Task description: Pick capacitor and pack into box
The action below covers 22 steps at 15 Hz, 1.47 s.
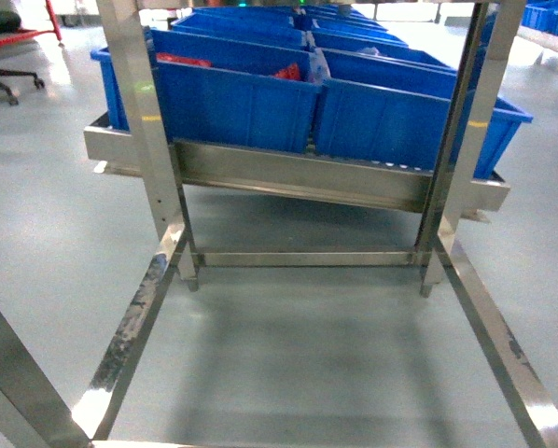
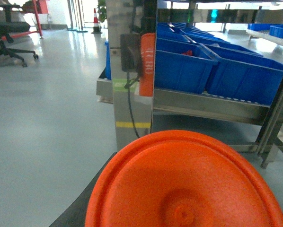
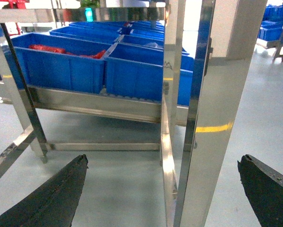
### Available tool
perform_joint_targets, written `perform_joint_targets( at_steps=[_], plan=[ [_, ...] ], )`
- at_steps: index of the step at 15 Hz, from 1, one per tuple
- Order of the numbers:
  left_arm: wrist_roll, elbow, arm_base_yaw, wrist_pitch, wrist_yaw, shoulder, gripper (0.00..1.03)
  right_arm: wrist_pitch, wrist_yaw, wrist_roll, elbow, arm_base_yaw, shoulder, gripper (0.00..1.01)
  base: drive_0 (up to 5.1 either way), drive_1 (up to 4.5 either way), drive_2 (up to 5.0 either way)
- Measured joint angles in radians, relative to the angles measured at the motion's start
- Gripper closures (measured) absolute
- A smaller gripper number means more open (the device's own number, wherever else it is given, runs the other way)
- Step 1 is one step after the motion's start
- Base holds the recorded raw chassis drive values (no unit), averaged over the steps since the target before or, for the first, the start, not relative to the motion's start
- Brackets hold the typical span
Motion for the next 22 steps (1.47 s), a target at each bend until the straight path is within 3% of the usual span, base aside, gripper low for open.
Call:
perform_joint_targets(
  at_steps=[17, 22],
  plan=[
    [0.000, 0.000, 0.000, 0.002, 0.002, 0.000, 0.60, 0.003, 0.003, 0.000, 0.000, 0.000, 0.000, 0.03, 0.0, 0.00, 0.0],
    [0.000, 0.000, 0.000, 0.001, 0.001, 0.000, 0.60, 0.003, 0.001, 0.000, 0.000, 0.000, 0.000, 0.03, -4.9, 2.51, 2.5]
  ],
)
